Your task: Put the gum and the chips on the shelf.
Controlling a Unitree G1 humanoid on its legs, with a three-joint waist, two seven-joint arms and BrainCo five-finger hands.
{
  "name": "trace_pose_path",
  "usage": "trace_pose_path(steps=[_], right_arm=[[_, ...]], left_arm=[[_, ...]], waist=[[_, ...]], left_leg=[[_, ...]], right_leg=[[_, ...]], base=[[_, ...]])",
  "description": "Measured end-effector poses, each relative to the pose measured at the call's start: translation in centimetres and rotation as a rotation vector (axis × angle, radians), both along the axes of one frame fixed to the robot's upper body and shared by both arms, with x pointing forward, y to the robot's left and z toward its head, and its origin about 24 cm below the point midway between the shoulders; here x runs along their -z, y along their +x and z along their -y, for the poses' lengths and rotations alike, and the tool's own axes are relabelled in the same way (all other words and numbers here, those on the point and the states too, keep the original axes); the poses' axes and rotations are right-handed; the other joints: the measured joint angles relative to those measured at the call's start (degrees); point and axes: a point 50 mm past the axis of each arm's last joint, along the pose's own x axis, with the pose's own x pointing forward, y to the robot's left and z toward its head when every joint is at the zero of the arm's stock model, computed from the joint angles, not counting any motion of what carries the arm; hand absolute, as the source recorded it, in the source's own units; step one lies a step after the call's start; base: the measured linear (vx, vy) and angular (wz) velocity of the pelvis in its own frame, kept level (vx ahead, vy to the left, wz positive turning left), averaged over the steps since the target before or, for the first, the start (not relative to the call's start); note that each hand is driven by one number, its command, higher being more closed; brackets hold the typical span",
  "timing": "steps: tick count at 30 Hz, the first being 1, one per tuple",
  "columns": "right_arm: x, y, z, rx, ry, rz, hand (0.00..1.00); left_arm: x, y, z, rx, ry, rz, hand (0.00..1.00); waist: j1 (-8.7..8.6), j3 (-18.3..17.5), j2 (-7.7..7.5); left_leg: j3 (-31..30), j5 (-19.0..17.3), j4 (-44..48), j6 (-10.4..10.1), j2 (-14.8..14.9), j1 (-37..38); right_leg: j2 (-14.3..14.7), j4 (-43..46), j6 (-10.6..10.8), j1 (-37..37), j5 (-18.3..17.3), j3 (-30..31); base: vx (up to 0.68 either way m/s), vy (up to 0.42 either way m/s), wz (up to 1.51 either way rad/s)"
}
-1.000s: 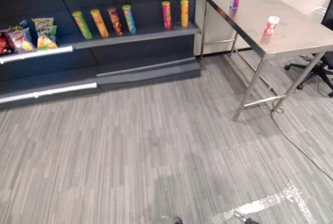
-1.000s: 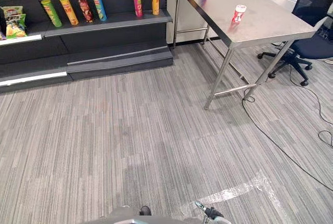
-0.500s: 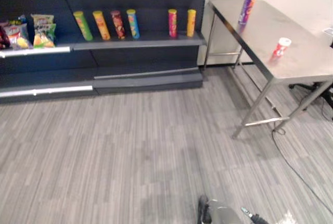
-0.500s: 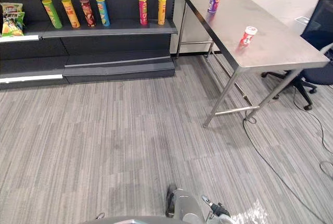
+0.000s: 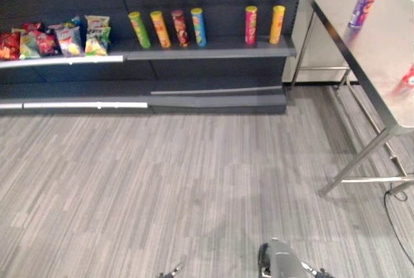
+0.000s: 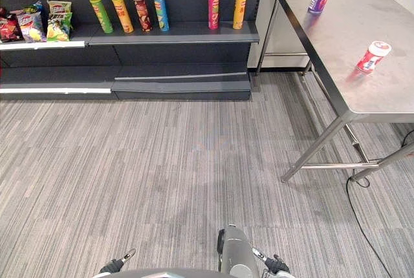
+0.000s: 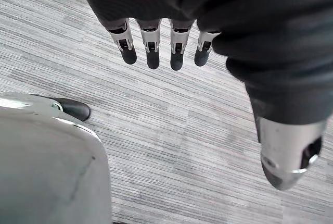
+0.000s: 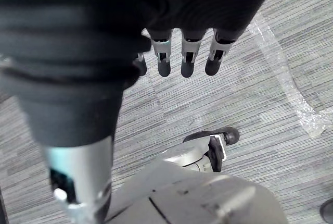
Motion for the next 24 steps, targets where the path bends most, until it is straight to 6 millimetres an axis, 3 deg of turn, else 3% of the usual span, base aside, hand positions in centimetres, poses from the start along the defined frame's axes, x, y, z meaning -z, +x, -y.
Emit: trace_pose_path(steps=[1,2,3,5,6,7,9,11,13,14,16,17,18,19,21,22,23,24], right_arm=[[0.0,-0.3,0.2,0.023,-0.004,-0.003,0.0],[0.0,-0.7,0.3,0.043,-0.005,-0.012,0.0],[0.1,-0.8,0.3,0.047,-0.006,-0.015,0.0],[0.0,-1.3,0.5,0.067,-0.016,-0.02,0.0],[0.0,-1.3,0.6,0.067,-0.021,-0.018,0.0],[-0.1,-1.4,0.8,0.069,-0.027,-0.018,0.0],[0.1,-1.8,0.5,0.048,-0.02,-0.037,0.0],[0.2,-2.2,0.3,0.023,-0.019,-0.052,0.0],[0.2,-2.3,0.0,0.038,-0.007,-0.052,0.0],[0.3,-2.2,-0.3,0.048,0.003,-0.046,0.0],[0.3,-2.1,-0.5,0.051,0.009,-0.042,0.0],[0.3,-2.2,-0.4,0.052,0.007,-0.042,0.0],[0.4,-2.3,-1.1,0.051,0.023,-0.046,0.0],[0.4,-2.1,-1.3,0.05,0.026,-0.04,0.0],[0.4,-1.7,-1.7,0.04,0.034,-0.028,0.0],[0.5,-1.4,-2.1,0.047,0.043,-0.017,0.0],[0.5,-0.9,-2.8,0.059,0.06,0.001,0.0],[0.5,-0.3,-3.2,0.084,0.075,0.02,0.0]], left_arm=[[0.0,0.1,0.3,0.005,-0.005,0.005,0.0],[0.0,0.3,0.4,0.007,-0.007,0.014,0.0],[-0.1,0.4,0.4,0.005,-0.007,0.018,0.0],[-0.2,0.6,0.5,-0.003,-0.003,0.038,0.0],[-0.1,0.4,0.6,-0.011,-0.007,0.032,0.0],[-0.1,0.4,0.9,-0.025,-0.019,0.035,0.0],[-0.2,0.7,0.7,-0.062,-0.018,0.061,0.0],[-0.4,1.1,0.3,-0.087,-0.009,0.087,0.0],[-0.6,1.3,0.1,-0.128,-0.013,0.11,0.0],[-0.6,1.3,-0.3,-0.136,-0.004,0.114,0.0],[-0.7,1.2,-0.6,-0.163,-0.002,0.118,0.0],[-0.7,1.2,-0.6,-0.178,-0.002,0.119,0.0],[-0.7,0.8,-1.3,-0.189,0.017,0.114,0.0],[-0.8,0.8,-1.7,-0.19,0.028,0.113,0.0],[-0.9,0.7,-2.1,-0.211,0.041,0.119,0.0],[-0.9,0.3,-2.4,-0.243,0.046,0.113,0.0],[-0.8,-0.3,-2.5,-0.266,0.045,0.102,0.0],[-0.6,-1.0,-2.6,-0.288,0.042,0.087,0.0]], waist=[[-0.67,-1.4,0.67],[-1.17,-2.1,1.02],[-1.16,-2.2,1.11],[-0.78,-2.3,1.42],[-0.76,-2.5,1.86],[-0.83,-2.5,2.43],[-0.17,-2.3,1.65],[0.99,-2.2,0.75],[2.16,-2.1,-0.22],[2.35,-2.0,-0.98],[2.41,-1.7,-1.7],[2.34,-1.7,-1.79],[2.76,-1.8,-3.03],[2.58,-2.4,-3.33],[2.93,-2.4,-4.19],[3.5,-2.5,-4.83],[4.12,-2.3,-5.07],[4.56,-1.8,-4.91]], left_leg=[[-1.3,0.7,5.9,-1.3,1.0,-2.9],[-2.4,2.6,14.5,-4.1,1.8,-6.7],[-2.6,3.4,17.2,-4.8,2.0,-7.8],[-2.8,14.4,35.0,-7.4,3.8,-15.2],[-2.4,15.8,39.0,-7.3,4.6,-16.9],[-0.8,14.7,45.4,-6.2,6.1,-20.0],[4.0,9.8,51.1,-3.0,7.5,-24.5],[6.5,6.1,50.5,-1.4,7.7,-28.5],[8.4,3.6,44.8,-0.2,8.0,-31.8],[9.2,3.4,37.3,0.1,7.8,-32.9],[9.7,5.1,23.8,1.6,7.3,-33.2],[8.6,8.9,17.0,1.3,6.8,-33.6],[9.9,10.0,17.4,-0.9,4.7,-33.1],[10.5,9.0,17.2,-1.0,3.8,-33.0],[12.2,8.1,17.6,-0.8,4.2,-32.8],[13.7,7.9,19.2,-0.9,4.9,-32.5],[15.0,7.9,23.5,-0.8,6.2,-32.8],[14.4,6.3,27.7,-0.8,6.8,-35.2]], right_leg=[[0.3,-1.4,-0.1,1.5,-0.3,-0.8],[0.5,-3.6,-0.2,3.7,-0.3,-1.3],[0.7,-4.2,-0.3,4.3,-0.3,-1.4],[2.5,-7.9,-1.6,9.2,0.3,-0.4],[3.1,-9.0,-1.9,10.3,0.2,-0.1],[4.2,-11.0,-2.3,12.8,0.2,0.8],[5.0,-15.4,-2.8,18.3,-0.1,3.3],[4.4,-18.5,-2.3,22.2,0.1,5.1],[3.1,-20.7,-1.1,25.2,0.6,7.5],[1.7,-22.4,0.3,27.1,0.5,8.6],[-0.7,-23.8,2.6,29.6,-0.8,10.1],[-2.2,-24.2,3.8,30.9,-2.4,10.6],[-4.2,-24.3,4.6,31.8,-3.7,12.2],[-4.8,-24.5,4.6,31.8,-3.4,13.3],[-2.3,-23.3,3.3,30.5,-1.8,16.1],[-0.2,-23.6,1.3,30.6,1.5,17.0],[-0.6,-25.2,0.0,31.2,4.4,17.1],[-0.9,-26.4,0.5,32.4,6.0,19.9]], base=[[0.32,-0.152,0.22],[0.27,-0.098,0.18],[0.27,-0.081,-0.04],[0.3,-0.085,-0.34],[0.29,-0.057,-0.47],[0.21,-0.013,-0.44],[0.3,0.06,-0.54],[0.3,0.17,-0.64],[0.31,0.247,-0.66],[0.35,0.317,-0.52],[0.37,0.375,-0.34],[0.4,0.455,-0.24],[0.42,0.442,-0.17],[0.43,0.359,-0.15],[0.4,0.228,-0.22],[0.35,0.166,-0.63],[0.38,0.208,-0.84],[0.23,0.25,-1.04]])
